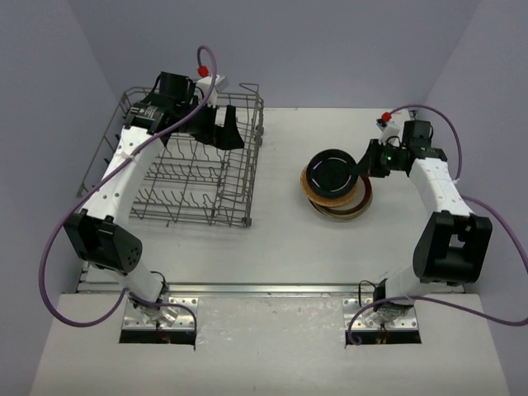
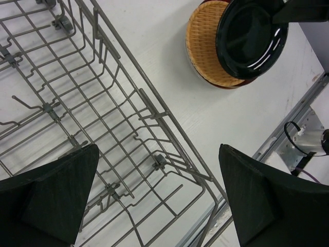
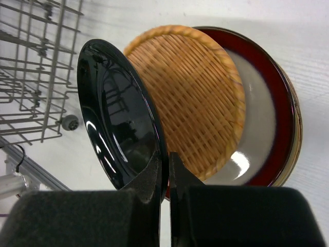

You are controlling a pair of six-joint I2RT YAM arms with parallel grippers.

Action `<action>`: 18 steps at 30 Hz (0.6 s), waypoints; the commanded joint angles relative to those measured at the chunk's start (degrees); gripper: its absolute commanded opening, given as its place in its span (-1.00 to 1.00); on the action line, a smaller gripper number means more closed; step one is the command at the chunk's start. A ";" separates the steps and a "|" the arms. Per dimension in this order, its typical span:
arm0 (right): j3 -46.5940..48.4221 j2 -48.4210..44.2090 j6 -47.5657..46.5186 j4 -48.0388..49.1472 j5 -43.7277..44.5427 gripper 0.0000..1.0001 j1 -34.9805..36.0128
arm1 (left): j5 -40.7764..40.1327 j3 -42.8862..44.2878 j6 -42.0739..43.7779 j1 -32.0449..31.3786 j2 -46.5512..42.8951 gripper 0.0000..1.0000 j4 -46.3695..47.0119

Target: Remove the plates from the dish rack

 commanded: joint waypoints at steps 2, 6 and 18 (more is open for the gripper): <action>1.61 4.22 -3.06 0.60 2.53 -1.00 -0.25 | 0.21 1.99 -0.82 -0.33 -1.69 1.00 2.44; 2.71 7.74 -3.97 0.55 5.07 -1.00 -0.38 | -0.01 1.24 -0.78 -0.15 -2.38 1.00 2.53; 10.52 7.58 -3.94 -3.25 9.09 0.16 -0.20 | -1.28 0.31 -1.09 0.00 -2.84 1.00 2.99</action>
